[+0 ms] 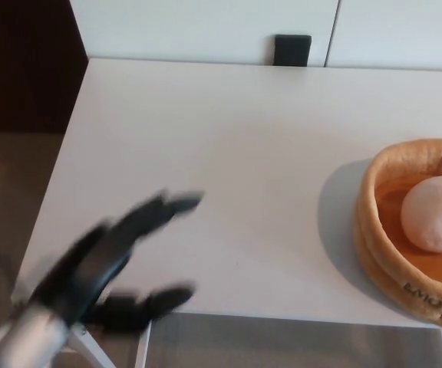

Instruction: The robot walks towards a table in front, picks a dumpling toy with left hand and puts it in an orange round plate

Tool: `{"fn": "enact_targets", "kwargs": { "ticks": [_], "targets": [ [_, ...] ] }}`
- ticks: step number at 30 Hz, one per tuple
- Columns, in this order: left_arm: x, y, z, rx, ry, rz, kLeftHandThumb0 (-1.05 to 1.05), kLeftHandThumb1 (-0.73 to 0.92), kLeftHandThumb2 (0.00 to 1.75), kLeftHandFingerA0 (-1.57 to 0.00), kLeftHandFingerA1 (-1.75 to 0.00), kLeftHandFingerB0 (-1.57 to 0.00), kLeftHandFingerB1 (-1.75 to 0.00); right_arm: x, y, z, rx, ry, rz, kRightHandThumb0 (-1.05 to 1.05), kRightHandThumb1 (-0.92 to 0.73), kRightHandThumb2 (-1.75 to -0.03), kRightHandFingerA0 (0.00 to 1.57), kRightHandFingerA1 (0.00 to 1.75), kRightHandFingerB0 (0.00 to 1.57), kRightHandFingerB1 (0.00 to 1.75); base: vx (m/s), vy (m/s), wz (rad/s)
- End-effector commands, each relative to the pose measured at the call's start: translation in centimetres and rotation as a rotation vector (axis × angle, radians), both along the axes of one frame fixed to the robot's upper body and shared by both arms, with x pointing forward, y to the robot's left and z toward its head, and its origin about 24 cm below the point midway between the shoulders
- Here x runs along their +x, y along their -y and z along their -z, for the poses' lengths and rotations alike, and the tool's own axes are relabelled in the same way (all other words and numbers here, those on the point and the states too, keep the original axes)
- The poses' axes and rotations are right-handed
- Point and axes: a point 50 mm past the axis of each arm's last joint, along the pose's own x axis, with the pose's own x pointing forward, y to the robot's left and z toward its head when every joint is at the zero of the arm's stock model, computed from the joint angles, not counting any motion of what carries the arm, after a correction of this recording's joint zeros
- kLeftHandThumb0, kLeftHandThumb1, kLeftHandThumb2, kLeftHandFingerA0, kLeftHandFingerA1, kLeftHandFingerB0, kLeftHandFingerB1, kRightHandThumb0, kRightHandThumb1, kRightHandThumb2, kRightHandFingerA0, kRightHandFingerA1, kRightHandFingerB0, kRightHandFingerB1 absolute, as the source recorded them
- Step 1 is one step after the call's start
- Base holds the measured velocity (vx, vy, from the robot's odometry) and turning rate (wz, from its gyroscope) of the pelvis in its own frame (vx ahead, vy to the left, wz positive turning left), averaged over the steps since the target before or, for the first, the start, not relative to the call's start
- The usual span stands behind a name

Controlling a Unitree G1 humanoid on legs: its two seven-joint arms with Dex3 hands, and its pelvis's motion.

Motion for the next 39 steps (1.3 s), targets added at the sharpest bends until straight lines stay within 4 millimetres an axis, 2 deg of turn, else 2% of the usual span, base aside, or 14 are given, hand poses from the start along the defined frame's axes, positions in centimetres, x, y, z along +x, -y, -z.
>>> {"fn": "enact_targets", "kwargs": {
  "ticks": [1,4,5,6,7,11,18,21,23,24,28,33,34,39],
  "targets": [
    [-21.7,-12.2,1.8,0.059,-0.235,-0.134,-0.84,0.61,1.0,-0.34,-0.49,-0.25,-0.42,-6.2,3.3,0.1,-0.016,-0.141,0.17,-0.44,-0.73,-0.61,0.63,0.65,0.25,0.29,0.0,0.0,0.0],
    [-22.8,-14.0,2.7,0.124,-0.336,-0.132,-0.75,0.57,1.0,-0.46,-0.54,-0.37,-0.47,-6.7,3.3,0.1,-0.021,-0.147,0.184,-0.43,-0.72,-0.62,0.66,0.68,0.27,0.3,0.0,0.0,0.02],
    [-23.2,-14.9,3.1,0.129,-0.399,-0.157,-0.8,0.56,0.94,-0.73,-0.59,-0.49,-0.49,-6.7,3.3,0.1,-0.017,-0.147,0.195,-0.31,-0.52,-1.01,0.57,0.73,0.11,0.49,0.0,0.0,0.0],
    [-23.4,-15.4,3.3,0.13,-0.441,-0.175,-0.8,0.56,0.94,-0.73,-0.59,-0.49,-0.49,-6.7,3.4,0.1,-0.013,-0.146,0.203,-0.31,-0.52,-1.01,0.57,0.73,0.11,0.49,0.0,0.0,0.0],
    [-23.7,-16.1,3.7,0.131,-0.503,-0.208,-0.87,0.59,0.69,-0.87,-0.52,-0.56,-0.41,-6.6,3.4,0.1,-0.012,-0.143,0.206,-0.43,-0.74,-0.62,0.6,0.61,0.26,0.29,0.0,0.0,0.0],
    [-24.1,-18.2,5.2,0.138,-0.632,-0.294,-0.82,0.58,0.66,-0.74,-0.47,-0.57,-0.41,-6.5,3.5,0.0,-0.018,-0.134,0.204,-0.44,-0.72,-0.62,0.62,0.66,0.27,0.3,0.0,0.0,0.0],
    [-24.9,-20.6,8.8,0.305,-0.884,-0.339,-0.66,0.67,0.61,-0.87,-0.48,-0.71,-0.44,-6.7,3.1,0.2,-0.01,-0.147,0.195,-0.44,-0.72,-0.62,0.61,0.69,0.25,0.3,0.0,0.0,0.0],
    [-24.5,-20.5,12.6,0.512,-1.095,-0.267,-0.41,0.69,0.61,-0.71,-0.47,-0.57,-0.41,-6.7,3.3,0.1,-0.018,-0.14,0.207,-0.42,-0.73,-0.62,0.63,0.57,0.26,0.29,0.0,0.0,0.0],
    [-24.3,-20.2,13.5,0.544,-1.137,-0.236,-0.41,0.69,0.61,-0.71,-0.47,-0.57,-0.41,-6.8,3.3,0.1,-0.02,-0.14,0.208,-0.42,-0.73,-0.62,0.63,0.57,0.26,0.29,0.0,0.0,0.0],
    [-24.5,-19.9,14.4,0.564,-1.188,-0.231,-0.42,0.68,0.6,-0.45,-0.39,-0.39,-0.35,-6.9,3.3,0.2,-0.02,-0.143,0.204,-0.43,-0.73,-0.61,0.62,0.56,0.27,0.3,0.0,0.0,0.0],
    [-24.6,-19.1,16.4,0.588,-1.288,-0.257,-0.45,0.67,0.61,-0.36,-0.37,-0.25,-0.31,-7.1,3.2,0.2,-0.015,-0.149,0.201,-0.41,-0.73,-0.62,0.62,0.67,0.26,0.29,0.0,0.0,0.0],
    [-21.1,-18.7,17.8,0.595,-1.285,-0.331,-0.55,0.53,0.8,-0.27,-0.48,-0.17,-0.41,-7.1,3.1,0.3,-0.01,-0.154,0.2,-0.43,-0.73,-0.61,0.63,0.69,0.27,0.31,0.0,0.0,0.0],
    [-20.3,-18.7,17.9,0.589,-1.269,-0.358,-0.46,0.67,0.61,-0.42,-0.41,-0.27,-0.32,-7.1,3.1,0.3,-0.007,-0.153,0.202,-0.44,-0.73,-0.62,0.62,0.69,0.27,0.31,0.0,0.0,0.0],
    [-17.9,-20.1,17.2,0.57,-1.11,-0.623,-0.43,0.68,0.6,-0.5,-0.53,-0.33,-0.35,-7.2,2.8,0.5,0.007,-0.155,0.211,-0.43,-0.73,-0.61,0.59,0.61,0.26,0.29,0.0,0.0,0.0]
  ]
}}
